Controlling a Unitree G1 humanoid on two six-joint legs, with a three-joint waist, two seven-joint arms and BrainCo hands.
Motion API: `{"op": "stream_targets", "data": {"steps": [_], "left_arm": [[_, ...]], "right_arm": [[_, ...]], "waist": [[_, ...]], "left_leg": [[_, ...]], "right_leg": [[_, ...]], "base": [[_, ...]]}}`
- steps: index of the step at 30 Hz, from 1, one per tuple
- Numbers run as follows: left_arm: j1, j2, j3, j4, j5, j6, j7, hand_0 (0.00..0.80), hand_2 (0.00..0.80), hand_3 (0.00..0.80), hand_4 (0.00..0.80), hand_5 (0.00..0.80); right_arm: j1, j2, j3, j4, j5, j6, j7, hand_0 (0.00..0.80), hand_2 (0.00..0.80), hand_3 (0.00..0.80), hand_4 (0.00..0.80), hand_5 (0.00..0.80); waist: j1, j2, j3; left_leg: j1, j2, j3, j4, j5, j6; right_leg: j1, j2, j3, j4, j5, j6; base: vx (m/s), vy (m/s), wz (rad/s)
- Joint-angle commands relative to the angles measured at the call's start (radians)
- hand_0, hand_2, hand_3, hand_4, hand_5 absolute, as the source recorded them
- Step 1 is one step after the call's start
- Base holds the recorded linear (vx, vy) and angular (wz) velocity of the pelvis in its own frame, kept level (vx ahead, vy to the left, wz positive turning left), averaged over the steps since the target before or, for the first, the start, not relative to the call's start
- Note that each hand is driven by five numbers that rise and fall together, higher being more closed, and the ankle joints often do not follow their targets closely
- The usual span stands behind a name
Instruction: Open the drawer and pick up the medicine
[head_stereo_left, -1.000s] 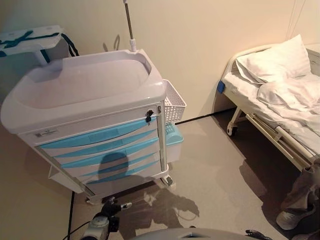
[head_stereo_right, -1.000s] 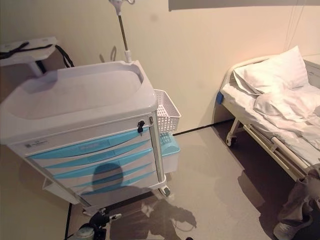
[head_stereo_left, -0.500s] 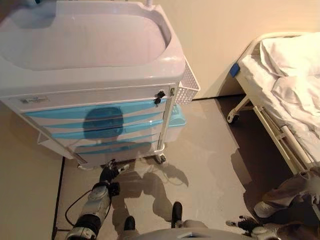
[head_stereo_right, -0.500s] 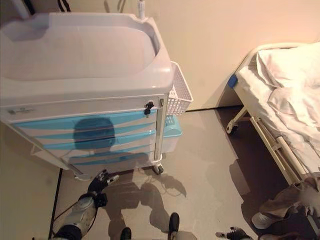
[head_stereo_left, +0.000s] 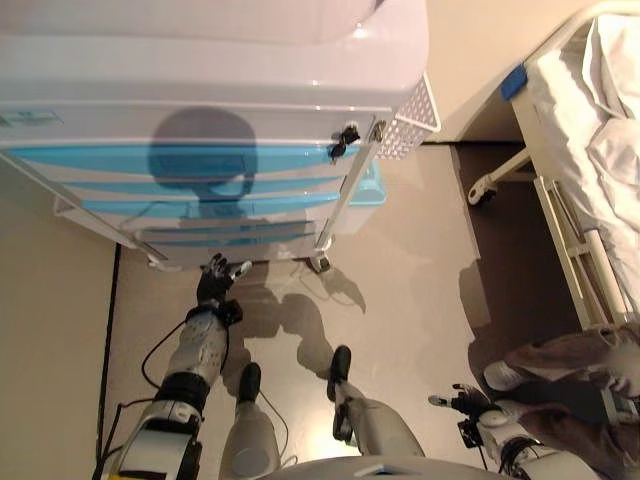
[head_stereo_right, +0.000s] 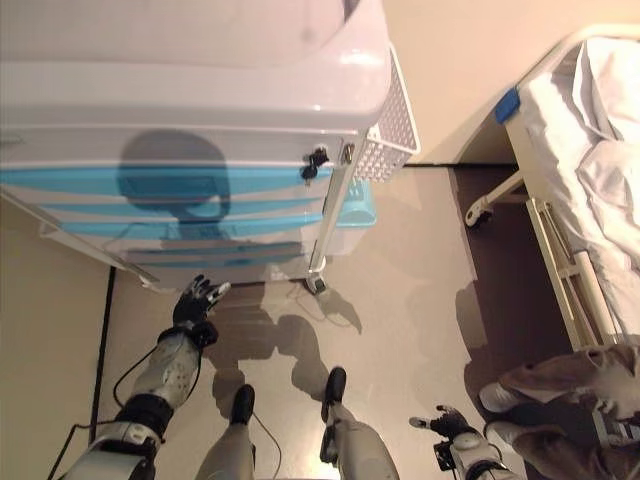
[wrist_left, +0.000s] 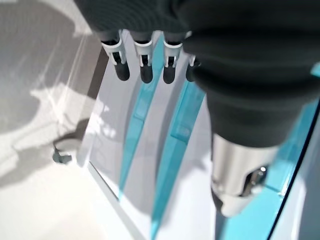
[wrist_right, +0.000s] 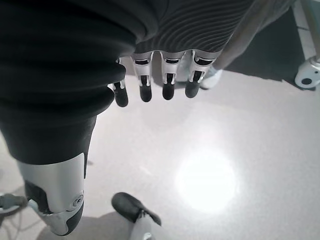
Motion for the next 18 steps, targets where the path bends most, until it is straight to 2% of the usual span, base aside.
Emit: {"op": "stream_targets", "data": {"steps": [1,18], "left_arm": [[-0.062,0.018,0.024,-0.045,-0.052,-0.076,0.015,0.0,0.0,0.0,0.0,0.0],[-0.17,0.036,0.063,-0.085,-0.196,-0.129,0.005,0.0,0.0,0.0,0.0,0.0]], "right_arm": [[0.009,-0.007,0.062,-0.024,0.04,-0.016,-0.026,0.0,0.0,0.0,0.0,0.0],[-0.004,0.009,0.09,-0.034,0.055,-0.027,-0.022,0.0,0.0,0.0,0.0,0.0]], "waist": [[-0.016,-0.023,-0.034],[-0.025,-0.062,-0.018]], "left_leg": [[-0.113,-0.044,-0.014,0.061,0.013,0.056],[-0.143,-0.036,-0.028,0.054,0.018,0.053]], "right_leg": [[-0.031,-0.036,0.022,0.138,-0.101,0.084],[-0.07,-0.028,0.014,0.15,-0.105,0.083]], "base": [[0.0,0.0,0.0],[-0.003,-0.003,0.02]]}}
